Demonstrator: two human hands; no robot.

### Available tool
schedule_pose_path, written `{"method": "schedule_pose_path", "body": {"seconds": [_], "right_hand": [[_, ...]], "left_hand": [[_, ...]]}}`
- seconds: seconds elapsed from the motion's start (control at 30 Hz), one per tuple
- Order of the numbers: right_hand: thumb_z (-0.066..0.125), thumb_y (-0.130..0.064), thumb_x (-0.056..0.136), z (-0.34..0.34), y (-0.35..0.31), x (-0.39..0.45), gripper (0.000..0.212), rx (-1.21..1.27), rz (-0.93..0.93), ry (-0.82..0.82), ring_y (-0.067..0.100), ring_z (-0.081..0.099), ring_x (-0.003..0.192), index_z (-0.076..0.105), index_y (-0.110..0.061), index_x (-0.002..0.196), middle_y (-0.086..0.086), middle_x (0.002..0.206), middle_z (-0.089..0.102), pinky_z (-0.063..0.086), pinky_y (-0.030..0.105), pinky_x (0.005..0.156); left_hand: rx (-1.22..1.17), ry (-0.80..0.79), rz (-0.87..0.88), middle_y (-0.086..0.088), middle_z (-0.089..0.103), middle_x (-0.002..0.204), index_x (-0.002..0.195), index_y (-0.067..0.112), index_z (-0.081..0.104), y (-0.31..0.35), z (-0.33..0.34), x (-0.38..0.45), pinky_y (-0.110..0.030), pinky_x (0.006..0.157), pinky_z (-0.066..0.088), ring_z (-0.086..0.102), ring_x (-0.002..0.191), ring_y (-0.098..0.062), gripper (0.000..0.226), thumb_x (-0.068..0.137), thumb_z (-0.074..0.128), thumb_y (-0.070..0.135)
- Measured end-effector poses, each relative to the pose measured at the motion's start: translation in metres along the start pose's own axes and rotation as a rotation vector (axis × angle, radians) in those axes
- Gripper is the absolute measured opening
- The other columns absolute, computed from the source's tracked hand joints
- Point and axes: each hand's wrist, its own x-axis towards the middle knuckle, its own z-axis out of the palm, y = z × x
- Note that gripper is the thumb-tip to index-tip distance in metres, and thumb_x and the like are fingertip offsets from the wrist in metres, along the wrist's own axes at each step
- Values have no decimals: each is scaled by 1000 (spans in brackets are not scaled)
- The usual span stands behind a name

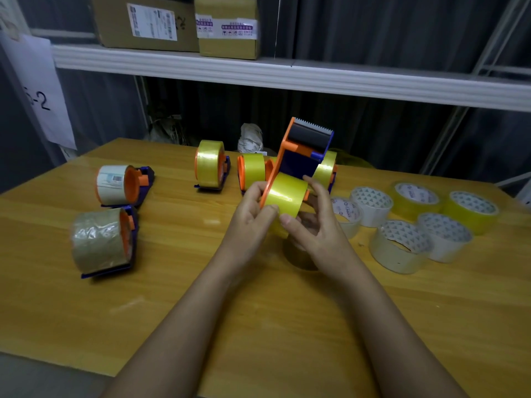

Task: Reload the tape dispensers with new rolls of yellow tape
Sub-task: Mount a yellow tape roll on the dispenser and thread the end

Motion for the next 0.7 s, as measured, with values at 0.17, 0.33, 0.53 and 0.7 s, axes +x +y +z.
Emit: {"method": "schedule_pose_path", "body": {"seconds": [0.17,0.33,0.53,0.7], "right_hand": [[79,-33,73,-3,2,0,93,-172,-104,-4,19,50,125,19,-50,143,-1,144,32,55,38,91],[67,-49,79,0,0,0,78,2,-20,6,-3,53,115,20,-48,141,-15,139,38,53,26,85],[76,-22,81,-2,-1,-1,77,-1,-59,28,5,54,120,31,-40,141,-6,140,39,54,28,88],[77,-28,74,-3,0,-1,85,-185,-152,12,19,43,132,26,-47,140,-4,146,32,51,39,97]], "left_hand": [[-24,2,-20,7,62,75,102,19,50,6,1,0,-13,57,47,62,66,1,24,96,37,0],[26,4,-2,18,64,78,101,21,52,1,0,0,-13,65,46,60,75,1,20,95,42,5],[6,9,-1,20,63,76,102,22,51,2,0,-1,-12,63,46,59,73,3,17,89,44,16],[-43,-5,-11,17,65,69,101,18,49,6,2,0,-12,56,46,61,64,3,25,96,36,-3]]}}
